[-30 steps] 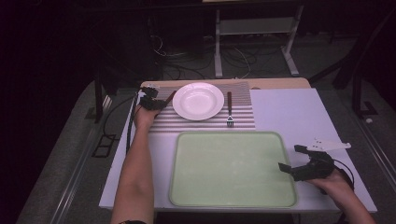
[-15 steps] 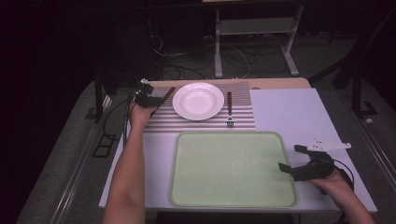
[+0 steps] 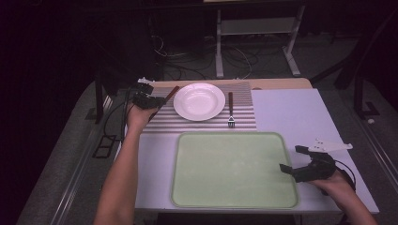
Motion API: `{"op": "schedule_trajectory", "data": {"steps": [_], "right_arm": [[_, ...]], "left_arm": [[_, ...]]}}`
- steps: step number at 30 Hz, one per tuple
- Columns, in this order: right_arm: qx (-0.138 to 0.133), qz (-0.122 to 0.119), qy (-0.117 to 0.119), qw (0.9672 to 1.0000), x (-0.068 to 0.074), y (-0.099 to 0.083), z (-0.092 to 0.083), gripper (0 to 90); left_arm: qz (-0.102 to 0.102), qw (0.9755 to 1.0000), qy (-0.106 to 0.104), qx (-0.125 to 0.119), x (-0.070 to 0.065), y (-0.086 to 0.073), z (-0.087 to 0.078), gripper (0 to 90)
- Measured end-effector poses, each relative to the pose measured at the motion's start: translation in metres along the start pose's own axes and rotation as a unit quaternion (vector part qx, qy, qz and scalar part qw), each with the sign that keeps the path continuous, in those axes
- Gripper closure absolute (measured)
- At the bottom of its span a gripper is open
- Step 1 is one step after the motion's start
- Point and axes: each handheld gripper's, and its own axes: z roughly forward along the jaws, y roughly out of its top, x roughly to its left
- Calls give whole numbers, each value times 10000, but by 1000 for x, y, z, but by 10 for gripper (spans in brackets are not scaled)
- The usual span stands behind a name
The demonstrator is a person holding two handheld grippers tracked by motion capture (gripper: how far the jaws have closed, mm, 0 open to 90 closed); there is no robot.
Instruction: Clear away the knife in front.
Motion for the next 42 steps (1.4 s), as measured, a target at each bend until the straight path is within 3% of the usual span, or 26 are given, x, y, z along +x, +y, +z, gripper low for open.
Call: {"op": "schedule_trajectory", "data": {"steps": [22, 35, 42], "right_arm": [[-53, 1, 7, 10000, 1, 0, -1, 0], [-32, -2, 5, 10000, 1, 0, -1, 0], [-15, -42, 15, 10000, 2, 0, -1, 0]], "left_arm": [[232, 9988, -407, -127, -52, -23, -33, 771], [368, 9963, -747, -217, -89, -42, -36, 771], [406, 9949, -921, -116, -108, -55, -32, 771]]}}
